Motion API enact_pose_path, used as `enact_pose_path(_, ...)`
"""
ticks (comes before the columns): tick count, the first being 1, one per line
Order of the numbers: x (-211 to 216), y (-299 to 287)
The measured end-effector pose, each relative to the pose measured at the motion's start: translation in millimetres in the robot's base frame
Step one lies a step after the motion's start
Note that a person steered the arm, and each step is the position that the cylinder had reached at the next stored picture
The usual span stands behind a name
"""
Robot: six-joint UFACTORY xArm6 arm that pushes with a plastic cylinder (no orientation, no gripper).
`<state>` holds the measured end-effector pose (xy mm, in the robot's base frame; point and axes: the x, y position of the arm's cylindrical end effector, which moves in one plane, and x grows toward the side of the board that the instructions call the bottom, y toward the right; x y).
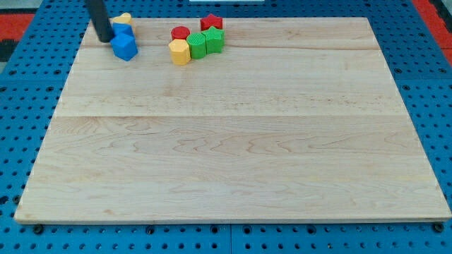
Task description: Slightly move the yellow heart towards the red circle
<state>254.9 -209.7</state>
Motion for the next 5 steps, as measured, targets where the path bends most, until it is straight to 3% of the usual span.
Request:
enact_pose_path(1, -3, 15)
enact_pose_path(2, -23, -53)
enact_pose_path(3, -45, -78)
enact_pose_path(4, -64, -66)
enact_pose_path(5, -58, -2)
